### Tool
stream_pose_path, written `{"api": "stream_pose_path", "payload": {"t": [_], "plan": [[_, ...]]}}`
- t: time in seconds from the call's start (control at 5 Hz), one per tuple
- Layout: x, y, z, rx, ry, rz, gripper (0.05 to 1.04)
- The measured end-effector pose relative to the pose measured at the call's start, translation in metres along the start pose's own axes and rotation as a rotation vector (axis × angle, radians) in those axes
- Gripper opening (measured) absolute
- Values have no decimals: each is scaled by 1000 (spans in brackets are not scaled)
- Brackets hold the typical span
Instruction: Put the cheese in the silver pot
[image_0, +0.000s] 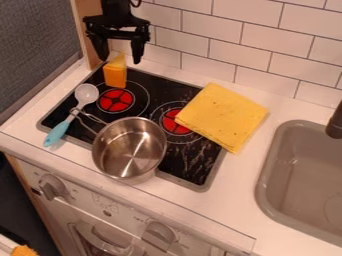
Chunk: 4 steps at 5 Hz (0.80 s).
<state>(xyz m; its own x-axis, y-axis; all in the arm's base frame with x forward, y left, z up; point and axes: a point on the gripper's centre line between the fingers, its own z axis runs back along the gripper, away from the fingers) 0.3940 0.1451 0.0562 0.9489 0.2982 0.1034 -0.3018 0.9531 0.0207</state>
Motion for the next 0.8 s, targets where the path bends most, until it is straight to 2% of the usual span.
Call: {"api": "stream_pose_path", "payload": {"t": [0.2, 0.4, 0.6, 0.8], "plan": [[5, 6, -15, 37, 37, -23, 1000], [1, 6, -33, 44, 76, -18, 949], [3, 4, -35, 34, 64, -20, 658], [-5, -2, -23, 4, 55, -24, 512]]}}
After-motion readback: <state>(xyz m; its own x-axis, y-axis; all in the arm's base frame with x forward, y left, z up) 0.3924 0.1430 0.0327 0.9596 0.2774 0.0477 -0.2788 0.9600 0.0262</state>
